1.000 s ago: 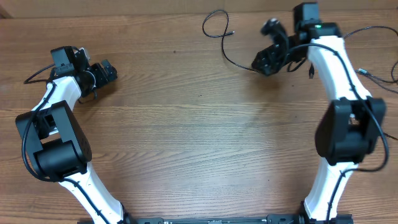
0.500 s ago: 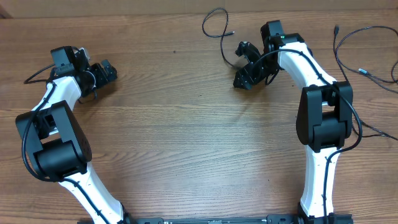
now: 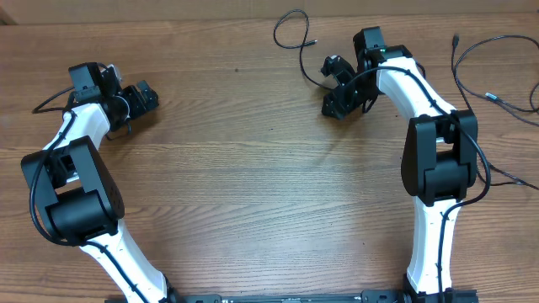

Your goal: Untangle cables

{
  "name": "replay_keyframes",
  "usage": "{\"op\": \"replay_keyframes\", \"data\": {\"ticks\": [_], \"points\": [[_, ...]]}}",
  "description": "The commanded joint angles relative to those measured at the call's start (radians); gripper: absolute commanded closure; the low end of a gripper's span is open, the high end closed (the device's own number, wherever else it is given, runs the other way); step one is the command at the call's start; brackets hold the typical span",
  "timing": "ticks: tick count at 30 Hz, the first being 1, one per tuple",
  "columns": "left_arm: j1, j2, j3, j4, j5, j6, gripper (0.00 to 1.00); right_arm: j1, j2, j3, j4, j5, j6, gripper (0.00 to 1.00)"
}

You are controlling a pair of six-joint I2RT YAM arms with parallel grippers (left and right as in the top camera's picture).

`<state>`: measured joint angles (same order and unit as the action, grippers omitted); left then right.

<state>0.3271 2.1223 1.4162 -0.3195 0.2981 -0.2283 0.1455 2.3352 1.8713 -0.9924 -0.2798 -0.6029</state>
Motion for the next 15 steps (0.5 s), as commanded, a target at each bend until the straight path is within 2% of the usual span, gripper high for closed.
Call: {"op": "replay_keyframes", "data": {"ticks": [1, 3, 6, 15], "points": [[-0.003, 0.002, 0.001, -0.010, -0.021, 0.019, 0.01, -0.001, 0.008, 0.020, -0.087, 0.013, -0.083, 0.35], [-0.003, 0.002, 0.002, -0.010, -0.021, 0.019, 0.00, -0.001, 0.003, 0.058, -0.180, 0.029, -0.087, 0.38], [-0.003, 0.002, 0.002, -0.010, -0.021, 0.019, 0.00, -0.001, -0.007, 0.127, -0.248, 0.050, -0.087, 0.31], [-0.003, 0.002, 0.001, -0.010, -0.021, 0.019, 0.00, 0.000, -0.006, 0.157, -0.132, 0.077, -0.086, 0.24]]}}
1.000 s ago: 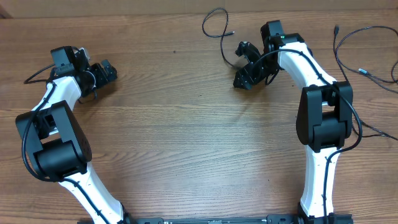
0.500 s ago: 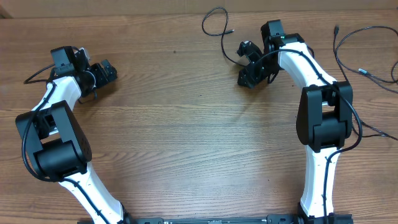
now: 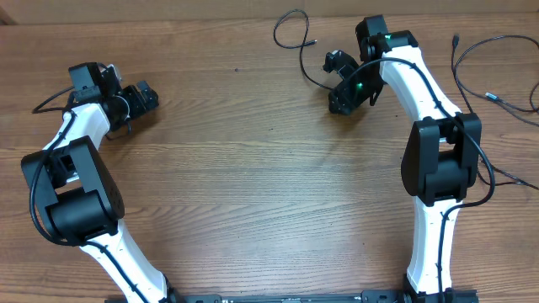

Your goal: Untangle cables

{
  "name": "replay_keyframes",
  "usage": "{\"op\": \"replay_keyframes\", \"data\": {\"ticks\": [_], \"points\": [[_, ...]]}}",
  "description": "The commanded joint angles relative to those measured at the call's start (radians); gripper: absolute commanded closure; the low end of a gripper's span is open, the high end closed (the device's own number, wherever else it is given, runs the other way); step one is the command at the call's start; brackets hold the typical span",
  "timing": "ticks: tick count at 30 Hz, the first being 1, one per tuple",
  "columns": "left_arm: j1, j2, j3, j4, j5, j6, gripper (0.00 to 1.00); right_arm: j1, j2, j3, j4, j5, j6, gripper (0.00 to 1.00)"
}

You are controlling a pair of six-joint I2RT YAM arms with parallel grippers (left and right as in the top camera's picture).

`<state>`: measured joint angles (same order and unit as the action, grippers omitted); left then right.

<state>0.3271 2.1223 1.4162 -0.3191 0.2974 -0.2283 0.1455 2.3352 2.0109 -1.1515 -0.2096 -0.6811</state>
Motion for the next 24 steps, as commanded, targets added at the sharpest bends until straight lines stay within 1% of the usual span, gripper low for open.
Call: {"op": "replay_keyframes", "data": {"ticks": [1, 3, 6, 24], "points": [[-0.003, 0.002, 0.002, -0.010, -0.020, 0.019, 0.00, -0.001, -0.006, 0.017, 0.047, 0.007, -0.008, 0.23], [-0.003, 0.002, 0.002, -0.010, -0.020, 0.019, 0.00, -0.001, -0.006, 0.017, 0.069, 0.007, -0.008, 0.23], [-0.003, 0.002, 0.002, -0.010, -0.020, 0.019, 0.00, -0.001, -0.006, 0.011, 0.100, 0.007, -0.008, 0.18], [-0.003, 0.002, 0.001, -0.010, -0.020, 0.019, 0.00, -0.001, -0.001, 0.006, 0.161, -0.002, -0.008, 0.18]]}}
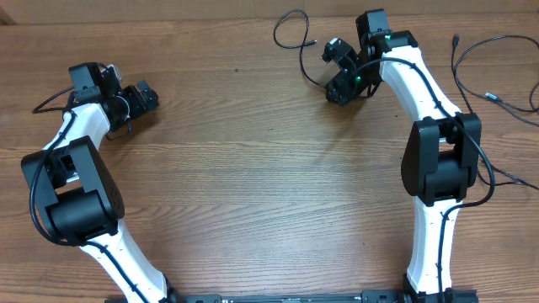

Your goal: Untangle cables

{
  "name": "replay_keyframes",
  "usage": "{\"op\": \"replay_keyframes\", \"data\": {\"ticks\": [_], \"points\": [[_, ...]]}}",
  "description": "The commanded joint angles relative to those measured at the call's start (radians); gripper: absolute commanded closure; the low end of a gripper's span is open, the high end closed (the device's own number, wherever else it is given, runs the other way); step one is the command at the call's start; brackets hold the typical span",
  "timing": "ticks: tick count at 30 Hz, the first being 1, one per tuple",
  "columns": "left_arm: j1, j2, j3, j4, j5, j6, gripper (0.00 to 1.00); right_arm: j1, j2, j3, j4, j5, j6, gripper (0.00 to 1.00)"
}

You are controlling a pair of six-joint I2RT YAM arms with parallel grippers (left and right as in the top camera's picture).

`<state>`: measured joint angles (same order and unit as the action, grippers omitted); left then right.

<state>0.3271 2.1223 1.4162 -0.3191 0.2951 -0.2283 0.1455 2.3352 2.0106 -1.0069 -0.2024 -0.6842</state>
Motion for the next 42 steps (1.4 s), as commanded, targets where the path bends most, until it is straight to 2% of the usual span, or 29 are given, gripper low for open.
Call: {"op": "replay_keyframes", "data": {"ticks": [1, 11, 15, 16, 18, 19, 21, 23, 28, 35, 42], "points": [[-0.003, 0.002, 0.002, -0.010, -0.018, 0.019, 0.01, -0.001, -0.001, 0.002, 0.027, -0.016, -0.006, 0.18], [-0.003, 0.002, 0.001, -0.010, -0.018, 0.019, 0.00, -0.001, 0.000, -0.134, 0.189, -0.038, -0.005, 0.16], [-0.003, 0.002, 0.001, -0.010, -0.018, 0.019, 0.00, -0.001, 0.002, -0.189, 0.240, -0.037, -0.005, 0.23], [-0.003, 0.002, 0.001, -0.010, -0.018, 0.019, 0.00, -0.001, 0.002, -0.197, 0.252, -0.037, -0.005, 0.27], [-0.003, 0.002, 0.002, -0.010, -0.018, 0.019, 0.00, -0.001, 0.002, -0.210, 0.272, -0.038, -0.005, 0.44], [-0.003, 0.002, 0.001, -0.010, -0.018, 0.019, 0.00, -0.001, 0.002, -0.213, 0.278, -0.038, -0.004, 0.61], [-0.003, 0.002, 0.001, -0.010, -0.018, 0.019, 0.00, -0.001, 0.002, -0.216, 0.286, -0.038, -0.001, 0.85], [-0.003, 0.002, 0.001, -0.010, -0.018, 0.019, 0.01, -0.001, 0.002, -0.216, 0.288, -0.037, 0.003, 0.96], [-0.004, 0.002, 0.002, -0.010, -0.018, 0.019, 0.00, -0.002, 0.000, -0.215, 0.280, -0.023, 0.073, 0.96], [-0.004, 0.002, 0.002, -0.010, -0.018, 0.019, 0.00, -0.006, -0.051, -0.132, 0.078, -0.006, 0.290, 0.96], [-0.004, 0.002, 0.001, -0.010, -0.018, 0.019, 0.01, -0.006, -0.186, -0.018, -0.160, 0.234, 0.380, 0.96]]}}
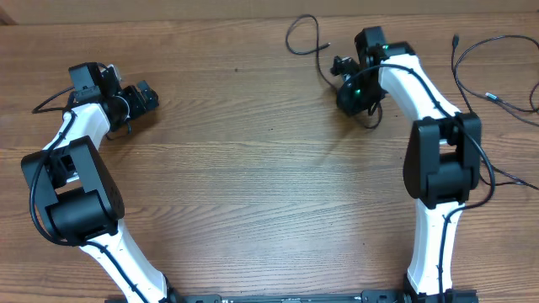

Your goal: Untangle cables

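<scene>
A thin black cable (292,25) lies looped at the far edge of the table, and one strand runs down to my right gripper (341,76). That gripper's fingers are drawn together on the strand, and a short bend of cable (371,119) shows just below its head. My left gripper (143,97) rests at the far left of the table, well away from the cable. The overhead view does not show how its fingers stand.
More black cables (493,40) with small plugs (491,97) lie at the table's right edge, behind the right arm. The back edge of the table runs just beyond the loop.
My right gripper was open beside the cable's strand; now it is shut on it and sits slightly lower and to the right. The loop has shifted right. The left arm is unchanged.
The right gripper stood open to the right of the loop, below its tail. At the following moments it was higher and closer to the strand, still open. Now it is shut on the strand and the loop has been drawn rightward. The left arm never moved.
</scene>
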{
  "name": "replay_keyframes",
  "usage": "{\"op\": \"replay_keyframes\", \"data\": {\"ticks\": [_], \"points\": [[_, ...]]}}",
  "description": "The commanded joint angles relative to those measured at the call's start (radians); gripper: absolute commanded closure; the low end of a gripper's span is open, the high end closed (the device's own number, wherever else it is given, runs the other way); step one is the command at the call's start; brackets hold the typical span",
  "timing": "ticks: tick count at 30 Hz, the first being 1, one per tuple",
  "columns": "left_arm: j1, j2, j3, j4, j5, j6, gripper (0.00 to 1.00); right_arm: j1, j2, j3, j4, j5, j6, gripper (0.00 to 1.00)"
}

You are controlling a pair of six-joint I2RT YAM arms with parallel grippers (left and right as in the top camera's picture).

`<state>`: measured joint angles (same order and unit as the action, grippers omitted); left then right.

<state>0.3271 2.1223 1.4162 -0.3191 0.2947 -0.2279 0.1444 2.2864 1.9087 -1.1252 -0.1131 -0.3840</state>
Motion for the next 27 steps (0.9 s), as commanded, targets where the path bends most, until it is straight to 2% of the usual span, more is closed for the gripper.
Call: {"op": "replay_keyframes", "data": {"ticks": [1, 5, 10, 17, 24, 27], "points": [[-0.004, 0.002, 0.001, -0.010, -0.018, 0.019, 0.00, -0.005, -0.160, 0.099, -0.069, 0.180, 0.099, 0.96], [-0.004, 0.002, 0.001, -0.010, -0.018, 0.019, 0.01, -0.006, -0.267, 0.148, -0.134, 0.291, 0.168, 0.96], [-0.004, 0.002, 0.002, -0.010, -0.018, 0.019, 0.01, -0.011, -0.432, 0.168, -0.128, 0.418, 0.249, 0.96], [-0.004, 0.002, 0.001, -0.010, -0.017, 0.019, 0.00, -0.067, -0.621, 0.168, -0.072, 0.596, 0.257, 0.96], [-0.004, 0.002, 0.001, -0.010, -0.018, 0.019, 0.00, -0.242, -0.676, 0.168, -0.072, 0.613, 0.259, 0.96], [-0.004, 0.002, 0.002, -0.010, -0.017, 0.019, 0.00, -0.343, -0.674, 0.168, -0.081, 0.612, 0.316, 0.96]]}}
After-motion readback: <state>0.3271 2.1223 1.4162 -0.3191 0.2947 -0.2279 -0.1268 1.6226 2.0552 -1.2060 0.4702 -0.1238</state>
